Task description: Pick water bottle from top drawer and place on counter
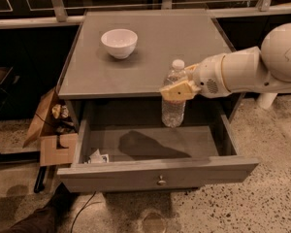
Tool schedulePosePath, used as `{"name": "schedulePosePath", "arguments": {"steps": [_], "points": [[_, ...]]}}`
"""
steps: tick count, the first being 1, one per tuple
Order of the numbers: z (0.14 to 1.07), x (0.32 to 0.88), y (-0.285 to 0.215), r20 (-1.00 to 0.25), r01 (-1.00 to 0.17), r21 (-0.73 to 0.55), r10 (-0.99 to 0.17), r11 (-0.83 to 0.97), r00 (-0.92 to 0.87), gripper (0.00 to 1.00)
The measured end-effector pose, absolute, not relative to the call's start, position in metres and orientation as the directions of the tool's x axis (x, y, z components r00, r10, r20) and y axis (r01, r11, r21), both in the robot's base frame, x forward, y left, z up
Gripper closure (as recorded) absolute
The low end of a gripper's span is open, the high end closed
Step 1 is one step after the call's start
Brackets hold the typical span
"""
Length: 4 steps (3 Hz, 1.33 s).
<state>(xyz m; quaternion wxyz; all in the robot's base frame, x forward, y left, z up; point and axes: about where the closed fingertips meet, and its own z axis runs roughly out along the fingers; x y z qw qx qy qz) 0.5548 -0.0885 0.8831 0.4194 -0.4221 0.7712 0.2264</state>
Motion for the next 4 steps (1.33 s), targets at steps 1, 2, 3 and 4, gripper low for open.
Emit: {"name": "schedulePosePath", "arguments": {"steps": [1, 2, 3, 4], "points": [[0.896, 0.556, -0.087, -0.851, -0.833, -0.011, -0.443, 0.553, -0.283, 1.0], [0.926, 0.563, -0.088, -0.854, -0.82, -0.03, -0.44, 0.572, -0.276, 1.0], [0.95, 0.585, -0.09, -0.858, -0.806, -0.067, -0.445, 0.589, -0.254, 1.0], [0.962, 0.613, -0.088, -0.872, -0.799, -0.101, -0.44, 0.593, -0.216, 1.0]]}}
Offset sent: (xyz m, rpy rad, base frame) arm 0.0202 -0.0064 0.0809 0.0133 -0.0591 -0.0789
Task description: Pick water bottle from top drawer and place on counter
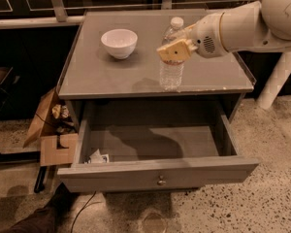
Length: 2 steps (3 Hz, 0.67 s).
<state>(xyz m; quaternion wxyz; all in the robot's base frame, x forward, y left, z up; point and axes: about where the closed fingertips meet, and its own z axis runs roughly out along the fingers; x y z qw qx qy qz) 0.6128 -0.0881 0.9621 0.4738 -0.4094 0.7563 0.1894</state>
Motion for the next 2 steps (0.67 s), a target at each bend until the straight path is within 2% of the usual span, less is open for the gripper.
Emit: {"name": "schedulePosePath", "arguments": {"steps": [2], "points": [[0.958, 0.657, -0.073, -0.893, -0.798, -0.104, -0.409, 0.594, -0.188, 1.0]]}}
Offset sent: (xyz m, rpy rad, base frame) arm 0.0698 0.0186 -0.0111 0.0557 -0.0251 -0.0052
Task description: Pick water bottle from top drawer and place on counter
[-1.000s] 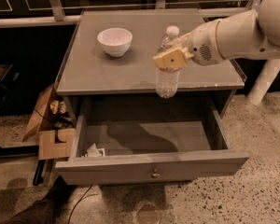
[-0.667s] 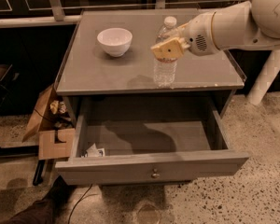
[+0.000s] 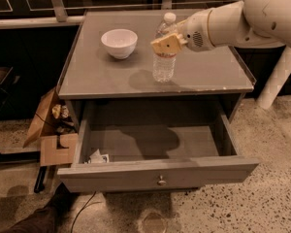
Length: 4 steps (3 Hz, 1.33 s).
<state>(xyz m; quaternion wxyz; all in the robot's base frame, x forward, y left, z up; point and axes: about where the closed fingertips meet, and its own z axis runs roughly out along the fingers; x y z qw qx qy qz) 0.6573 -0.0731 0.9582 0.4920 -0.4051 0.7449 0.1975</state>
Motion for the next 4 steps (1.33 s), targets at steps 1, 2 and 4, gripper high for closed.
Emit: {"name": "schedulePosePath", "arguments": {"steps": [1, 2, 4], "points": [[0.951, 0.67, -0.07, -0.887, -0.798, -0.086, -0.411, 0.596, -0.212, 1.0], [0.943, 0.676, -0.071, -0.873, -0.795, -0.057, -0.416, 0.604, -0.253, 1.0], [0.931, 0.68, -0.074, -0.862, -0.788, -0.012, -0.406, 0.615, -0.304, 1.0]]}}
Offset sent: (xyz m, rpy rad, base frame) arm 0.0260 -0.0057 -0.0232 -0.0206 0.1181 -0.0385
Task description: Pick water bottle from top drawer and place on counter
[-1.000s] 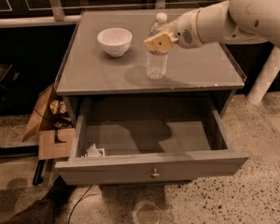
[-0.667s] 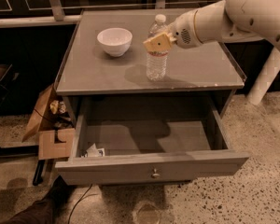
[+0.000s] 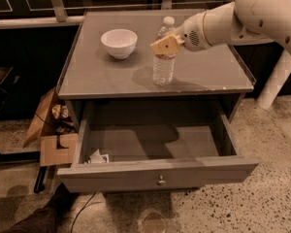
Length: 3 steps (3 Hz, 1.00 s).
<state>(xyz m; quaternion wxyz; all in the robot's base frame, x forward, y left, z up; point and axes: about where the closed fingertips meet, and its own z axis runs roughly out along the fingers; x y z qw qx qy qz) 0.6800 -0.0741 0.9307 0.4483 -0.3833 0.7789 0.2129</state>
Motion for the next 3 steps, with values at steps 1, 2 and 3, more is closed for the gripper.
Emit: {"name": "schedulePosePath", "arguments": {"steps": [1, 2, 3], "points": [[0.9307, 0.68, -0.074, -0.862, -0.788, -0.012, -0.406, 0.615, -0.304, 0.85], [0.9307, 0.68, -0.074, -0.862, -0.788, -0.012, -0.406, 0.615, -0.304, 0.62], [0.9307, 0.68, -0.074, -0.862, -0.788, -0.012, -0.406, 0.615, -0.304, 0.31]]}}
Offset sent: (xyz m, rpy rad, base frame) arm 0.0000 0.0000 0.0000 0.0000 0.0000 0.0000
